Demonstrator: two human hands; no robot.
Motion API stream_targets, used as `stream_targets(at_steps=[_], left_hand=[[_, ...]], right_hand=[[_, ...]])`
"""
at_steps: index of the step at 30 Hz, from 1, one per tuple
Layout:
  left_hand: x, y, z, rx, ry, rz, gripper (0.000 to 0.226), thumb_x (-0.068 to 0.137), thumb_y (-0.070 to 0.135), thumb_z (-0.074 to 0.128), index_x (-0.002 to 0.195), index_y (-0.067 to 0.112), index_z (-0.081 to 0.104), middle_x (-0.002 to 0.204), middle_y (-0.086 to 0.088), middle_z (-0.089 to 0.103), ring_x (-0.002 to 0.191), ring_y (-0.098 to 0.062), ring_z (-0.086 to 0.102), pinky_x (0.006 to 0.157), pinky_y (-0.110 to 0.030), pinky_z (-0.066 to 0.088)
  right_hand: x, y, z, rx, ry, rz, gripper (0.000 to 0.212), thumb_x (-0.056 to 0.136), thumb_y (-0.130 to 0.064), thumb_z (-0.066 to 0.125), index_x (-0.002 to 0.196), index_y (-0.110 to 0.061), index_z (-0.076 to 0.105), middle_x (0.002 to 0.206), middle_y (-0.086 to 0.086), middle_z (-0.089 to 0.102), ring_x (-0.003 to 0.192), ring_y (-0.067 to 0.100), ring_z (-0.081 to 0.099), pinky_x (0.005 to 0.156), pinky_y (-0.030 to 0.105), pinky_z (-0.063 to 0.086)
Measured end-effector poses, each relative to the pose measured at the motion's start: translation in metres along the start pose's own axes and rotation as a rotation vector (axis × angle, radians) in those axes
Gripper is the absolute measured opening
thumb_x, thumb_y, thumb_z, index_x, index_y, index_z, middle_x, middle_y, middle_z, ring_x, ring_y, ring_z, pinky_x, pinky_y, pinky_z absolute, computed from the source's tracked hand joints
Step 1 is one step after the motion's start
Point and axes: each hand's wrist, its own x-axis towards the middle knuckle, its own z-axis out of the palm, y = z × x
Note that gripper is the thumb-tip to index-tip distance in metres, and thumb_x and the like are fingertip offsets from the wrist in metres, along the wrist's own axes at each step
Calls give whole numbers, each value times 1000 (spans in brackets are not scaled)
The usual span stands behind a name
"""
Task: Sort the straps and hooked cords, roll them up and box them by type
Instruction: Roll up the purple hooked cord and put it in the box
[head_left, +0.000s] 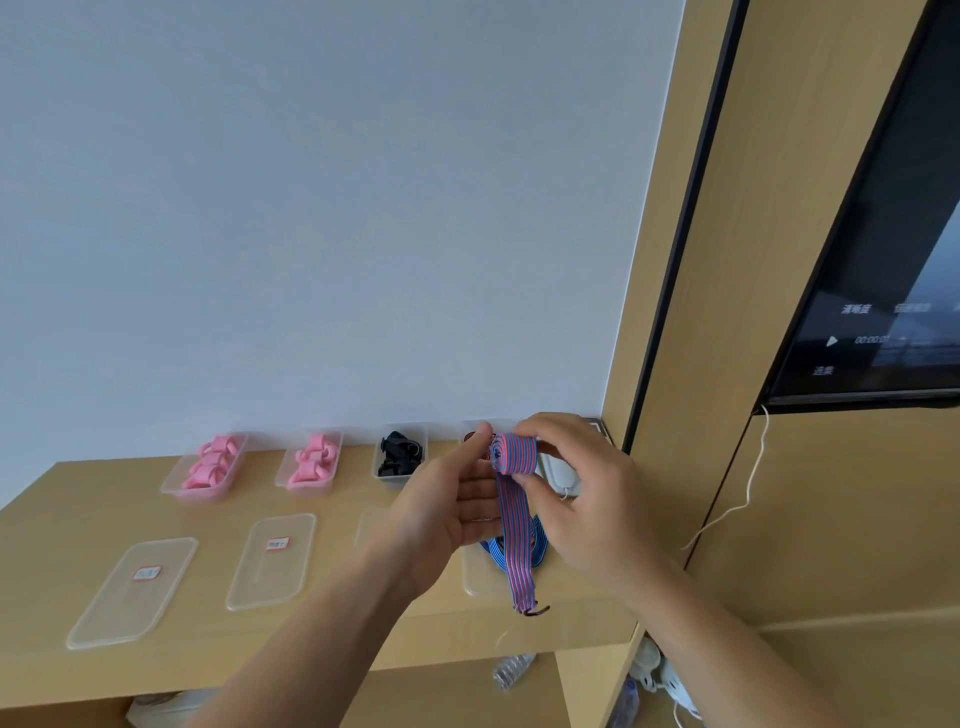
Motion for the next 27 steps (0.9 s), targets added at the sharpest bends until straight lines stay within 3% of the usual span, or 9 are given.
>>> stream_targets(at_steps=[5,9,12,18,20,24,27], left_hand=[[-3,2,-2,-43,-29,16,44,94,51,64,101,9,77,96,-10,74,86,-27,70,98,-49,55],[-4,5,-4,-72,-36,11,31,93,40,68,96,11,80,87,-9,72,77,-25,72,87,-44,58],[-3,3,-5,-87,-35,-7,24,91,32,71,92,11,82,87,-11,71,76,-25,68,89,-44,57],[-2,4,-11,-118,-31,26,20,94,15,68,105,1,76,92,-15,75,72,-25,73,68,-34,62],[-2,4,-14,-73,-36,50,20,95,11,66,108,-2,74,95,-15,76,75,-26,73,69,-33,61],[-1,3,-15,-24,-44,83,22,95,11,67,111,-3,73,96,-14,76,78,-25,72,75,-35,60],[-2,2,-12,14,-59,128,19,96,11,66,109,0,75,98,-14,75,83,-25,70,83,-40,61]], right_hand=[[-12,4,4,-51,5,-62,44,69,21,73,105,-4,70,109,0,69,107,6,62,95,14,44],[-21,6,8,-88,-4,-100,48,65,22,71,106,-4,72,116,2,68,113,6,61,100,15,43],[-24,8,9,-116,5,-131,48,65,23,72,105,-3,72,116,3,68,113,8,62,102,16,44],[-33,10,11,-137,-59,-170,46,71,20,66,109,-5,73,122,3,68,115,13,63,103,22,46],[-37,11,11,-120,-85,-173,43,75,18,61,107,-5,75,121,3,68,114,15,64,99,27,50],[-31,6,10,7,-36,-33,22,81,0,69,98,-11,79,108,-6,73,106,7,66,92,28,53],[-18,-3,11,95,14,207,17,83,-14,77,98,-21,78,96,-19,73,93,3,70,83,28,57]])
